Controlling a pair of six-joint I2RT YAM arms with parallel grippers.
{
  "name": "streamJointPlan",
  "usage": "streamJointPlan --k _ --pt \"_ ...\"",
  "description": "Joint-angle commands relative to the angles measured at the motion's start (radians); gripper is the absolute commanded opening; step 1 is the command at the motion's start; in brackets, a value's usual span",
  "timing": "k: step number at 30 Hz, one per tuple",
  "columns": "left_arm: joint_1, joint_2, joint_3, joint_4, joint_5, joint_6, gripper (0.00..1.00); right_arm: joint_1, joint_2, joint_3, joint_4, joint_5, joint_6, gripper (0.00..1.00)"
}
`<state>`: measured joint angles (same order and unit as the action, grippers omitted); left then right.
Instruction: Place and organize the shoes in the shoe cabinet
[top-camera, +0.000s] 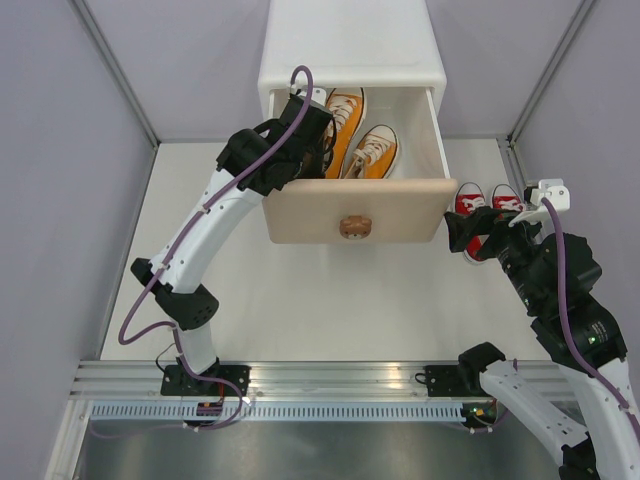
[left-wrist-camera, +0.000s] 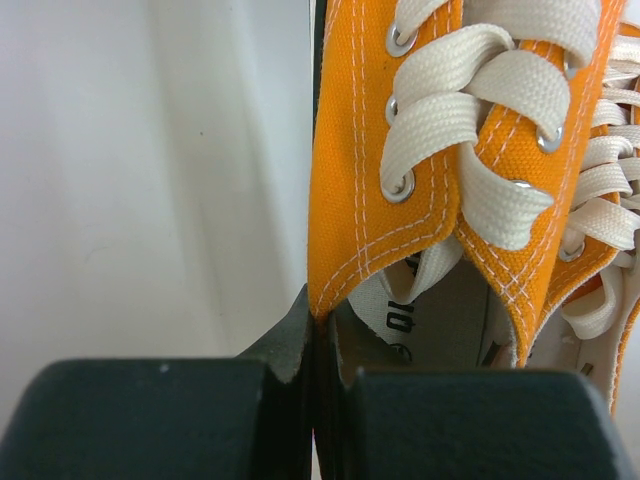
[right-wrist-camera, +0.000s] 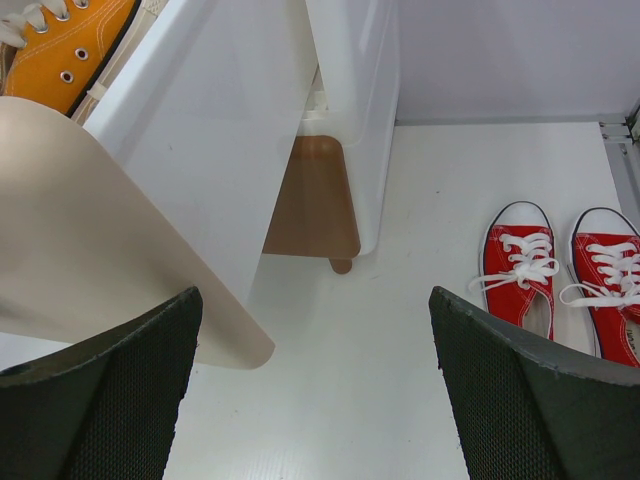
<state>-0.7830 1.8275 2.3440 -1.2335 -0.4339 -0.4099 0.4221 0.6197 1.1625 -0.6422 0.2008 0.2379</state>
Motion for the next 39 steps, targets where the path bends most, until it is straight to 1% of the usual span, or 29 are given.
streamJointPlan --k 1,6,20,25,39 --pt "-0.015 -0.024 0.020 0.020 0.006 0.016 0.02 0.006 0.006 0.026 0.041 0.006 -0.011 0.98" --pt "-0.015 -0.020 0.020 0.020 0.006 0.036 0.02 0.006 0.006 0.025 0.042 0.006 -0.011 0.98" --pt "-0.015 0.004 0.051 0.020 -0.075 0.115 0.02 0.006 0.014 0.023 0.045 0.006 -0.011 0.98" --pt "-0.013 0.001 0.055 0.022 -0.106 0.131 0.02 0.007 0.017 0.022 0.049 0.005 -0.009 0.98" --pt "-0.015 -0.002 0.051 0.016 -0.130 0.157 0.02 0.006 0.018 0.023 0.050 0.000 -0.006 0.98"
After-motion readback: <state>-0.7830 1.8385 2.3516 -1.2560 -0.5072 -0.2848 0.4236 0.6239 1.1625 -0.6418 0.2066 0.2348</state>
